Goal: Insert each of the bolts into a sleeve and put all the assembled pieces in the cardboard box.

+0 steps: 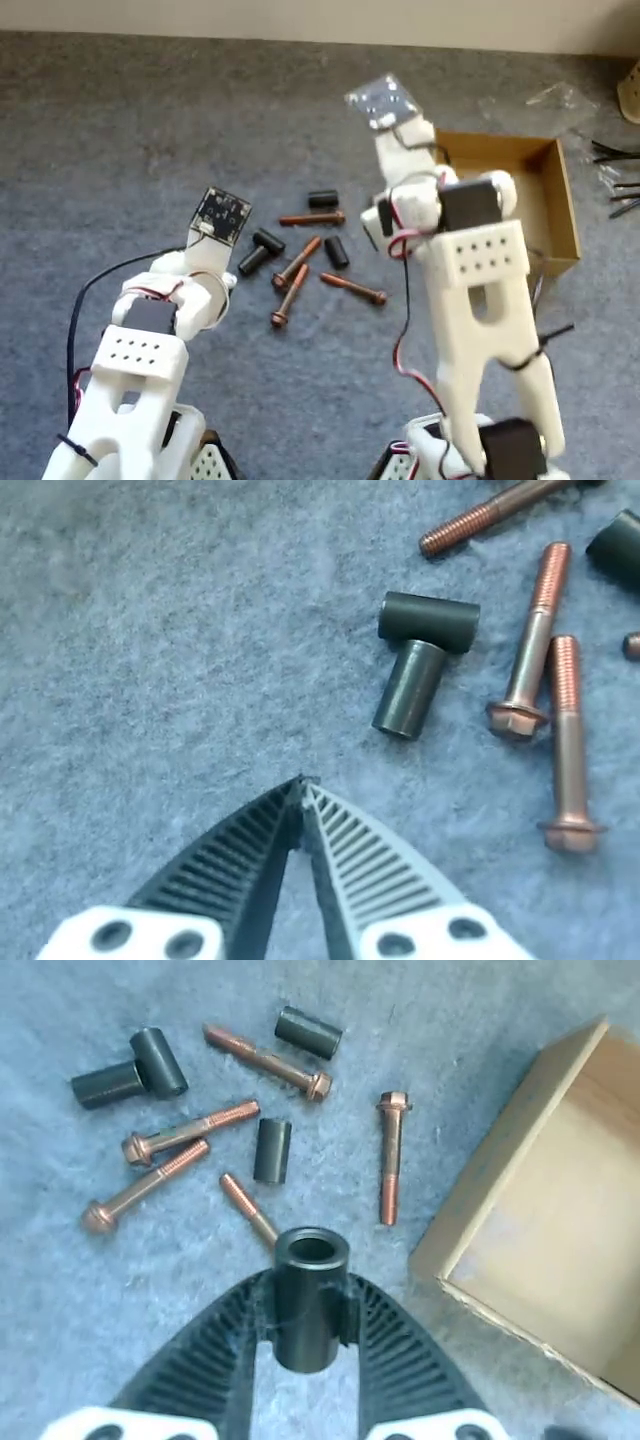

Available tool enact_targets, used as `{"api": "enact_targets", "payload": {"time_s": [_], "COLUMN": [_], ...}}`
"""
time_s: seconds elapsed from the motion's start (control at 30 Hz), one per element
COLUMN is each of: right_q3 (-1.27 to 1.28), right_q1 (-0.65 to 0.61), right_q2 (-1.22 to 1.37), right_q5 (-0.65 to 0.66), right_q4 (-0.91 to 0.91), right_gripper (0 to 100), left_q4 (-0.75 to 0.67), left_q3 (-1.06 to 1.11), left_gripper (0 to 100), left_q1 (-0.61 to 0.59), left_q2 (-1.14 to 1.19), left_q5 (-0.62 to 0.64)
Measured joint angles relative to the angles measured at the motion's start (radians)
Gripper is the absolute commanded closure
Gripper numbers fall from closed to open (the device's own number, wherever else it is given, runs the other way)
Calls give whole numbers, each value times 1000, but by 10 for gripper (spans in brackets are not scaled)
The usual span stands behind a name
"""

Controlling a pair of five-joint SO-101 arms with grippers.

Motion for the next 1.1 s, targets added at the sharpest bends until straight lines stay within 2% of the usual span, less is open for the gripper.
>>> {"api": "enact_targets", "payload": {"time_s": [0.13, 0.27, 0.53, 0.7, 0.8, 0.97, 1.1], "right_q3": [203, 342, 589, 709, 775, 879, 991], "right_q1": [0, 0, 0, 0, 3, 103, 150], "right_q2": [-147, -265, -460, -583, -649, -763, -845], "right_q5": [0, 0, -5, -66, -72, -75, -78], "right_q4": [-107, -149, -247, -293, -322, -364, -402], "right_gripper": [995, 995, 995, 995, 995, 995, 995], "left_q4": [9, 15, 183, 236, 239, 239, 242], "left_q3": [-3, -31, -229, -302, -351, -477, -614], "left_gripper": [989, 989, 989, 989, 990, 992, 990], "left_q1": [43, 58, 64, 64, 63, 63, 63], "left_q2": [0, 0, 2, 17, 106, 379, 582], "left_q5": [-66, -80, -81, -81, -83, -172, -190]}}
